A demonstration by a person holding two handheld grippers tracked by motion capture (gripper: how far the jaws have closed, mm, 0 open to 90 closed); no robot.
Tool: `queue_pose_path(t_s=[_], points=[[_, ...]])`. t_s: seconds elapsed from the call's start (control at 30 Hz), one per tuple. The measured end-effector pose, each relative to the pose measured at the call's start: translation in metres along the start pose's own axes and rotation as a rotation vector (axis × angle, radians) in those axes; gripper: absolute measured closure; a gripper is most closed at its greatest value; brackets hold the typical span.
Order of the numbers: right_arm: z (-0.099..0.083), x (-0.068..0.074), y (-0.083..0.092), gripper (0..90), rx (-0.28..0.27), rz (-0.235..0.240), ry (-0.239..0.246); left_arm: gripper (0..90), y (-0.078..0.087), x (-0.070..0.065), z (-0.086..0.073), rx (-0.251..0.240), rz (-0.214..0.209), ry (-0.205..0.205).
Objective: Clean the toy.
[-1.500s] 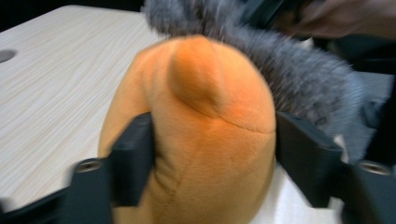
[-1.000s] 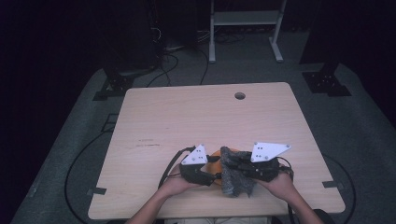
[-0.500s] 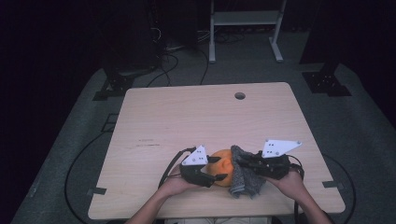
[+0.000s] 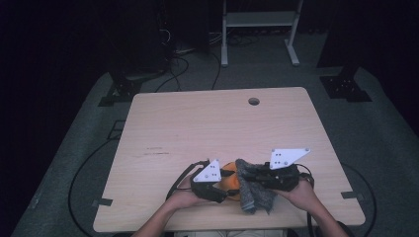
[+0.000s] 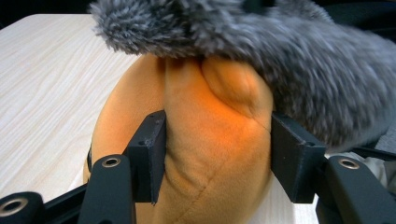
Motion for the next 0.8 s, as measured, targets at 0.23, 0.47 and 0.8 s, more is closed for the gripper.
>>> queue_pose_path(t_s=[0.23, 0.47, 0.8], points=[[-0.012, -0.008, 0.01, 81.7, -0.002, -0.026, -0.041, 37.5, -0.001, 0.001, 0.002, -0.004, -0.007, 0.016], [-0.008, -0.005, 0.009, 81.6, 0.001, -0.015, -0.016, 42.9, 0.002, 0.003, -0.002, 0.003, -0.008, 0.011], [-0.027, -0.02, 0.019, 81.5, 0.012, -0.05, -0.09, 36.3, 0.004, 0.005, 0.0, -0.008, -0.023, 0.024]])
Point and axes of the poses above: each handheld gripper's, and its own axes: y roughly backward along the jaws, z roughly out of its top, x roughly to its left, the point moved 6 cm from there along -y, roughly forward along the jaws, and after that the axes turned 9 degrees about x, right-handed, at the moved point
